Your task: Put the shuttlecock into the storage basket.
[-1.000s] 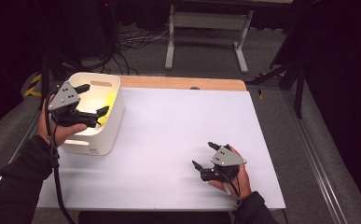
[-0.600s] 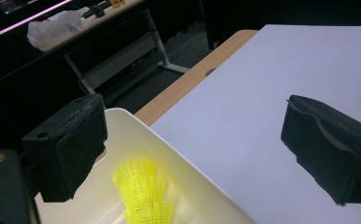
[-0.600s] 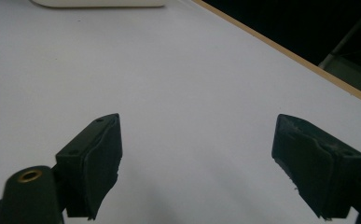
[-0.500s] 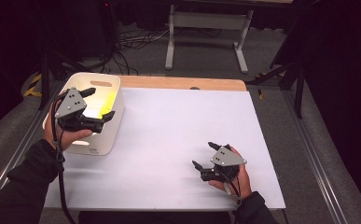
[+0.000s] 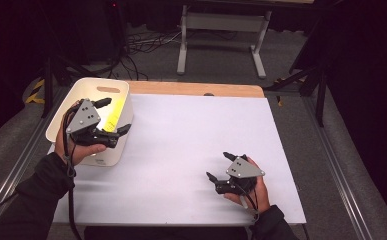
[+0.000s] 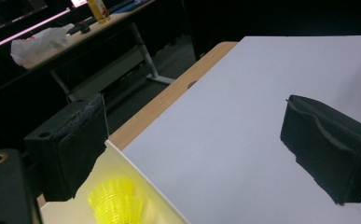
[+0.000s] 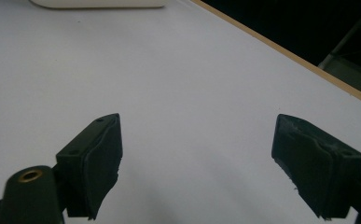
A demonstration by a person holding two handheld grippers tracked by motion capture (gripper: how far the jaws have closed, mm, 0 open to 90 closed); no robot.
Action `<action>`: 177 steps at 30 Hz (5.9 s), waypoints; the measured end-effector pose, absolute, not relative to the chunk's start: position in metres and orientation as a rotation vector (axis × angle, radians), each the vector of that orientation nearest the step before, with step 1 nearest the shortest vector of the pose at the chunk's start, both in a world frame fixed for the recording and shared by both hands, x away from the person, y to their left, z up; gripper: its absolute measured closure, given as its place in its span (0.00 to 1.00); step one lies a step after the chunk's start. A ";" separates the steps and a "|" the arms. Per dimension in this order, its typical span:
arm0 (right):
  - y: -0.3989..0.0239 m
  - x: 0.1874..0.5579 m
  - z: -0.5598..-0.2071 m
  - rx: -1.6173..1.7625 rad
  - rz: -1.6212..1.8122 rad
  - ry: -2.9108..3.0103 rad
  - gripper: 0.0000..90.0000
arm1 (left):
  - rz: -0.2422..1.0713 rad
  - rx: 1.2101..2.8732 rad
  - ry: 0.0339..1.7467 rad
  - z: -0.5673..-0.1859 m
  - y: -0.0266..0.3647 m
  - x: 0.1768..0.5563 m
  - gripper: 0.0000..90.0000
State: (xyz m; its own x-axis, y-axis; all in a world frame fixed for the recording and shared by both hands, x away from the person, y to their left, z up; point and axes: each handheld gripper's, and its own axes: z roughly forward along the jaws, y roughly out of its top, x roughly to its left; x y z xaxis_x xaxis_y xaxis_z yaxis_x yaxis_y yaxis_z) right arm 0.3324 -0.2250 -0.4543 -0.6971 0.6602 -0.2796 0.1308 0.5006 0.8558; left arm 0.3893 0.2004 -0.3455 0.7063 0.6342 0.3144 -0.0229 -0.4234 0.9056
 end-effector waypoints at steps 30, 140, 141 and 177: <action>-0.223 0.330 -0.453 0.618 1.170 2.155 0.19 | 0.770 1.843 0.380 -0.352 0.192 0.364 0.10; -0.211 0.321 -0.454 0.541 1.131 2.177 0.18 | 0.611 2.032 0.377 -0.476 0.188 0.331 0.10; -0.211 0.321 -0.454 0.542 1.131 2.178 0.18 | 0.605 2.031 0.386 -0.477 0.189 0.330 0.10; -0.216 0.318 -0.460 0.569 1.172 2.181 0.14 | 0.611 2.001 0.501 -0.487 0.232 0.316 0.05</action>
State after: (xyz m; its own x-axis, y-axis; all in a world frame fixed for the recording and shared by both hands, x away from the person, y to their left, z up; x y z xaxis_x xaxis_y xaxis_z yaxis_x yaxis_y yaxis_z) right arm 0.3177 -0.2155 -0.4596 -0.7333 0.6116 -0.2970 0.0899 0.5203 0.8492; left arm 0.3159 0.2324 -0.4871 0.7914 0.5725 0.2142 0.0977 -0.4644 0.8802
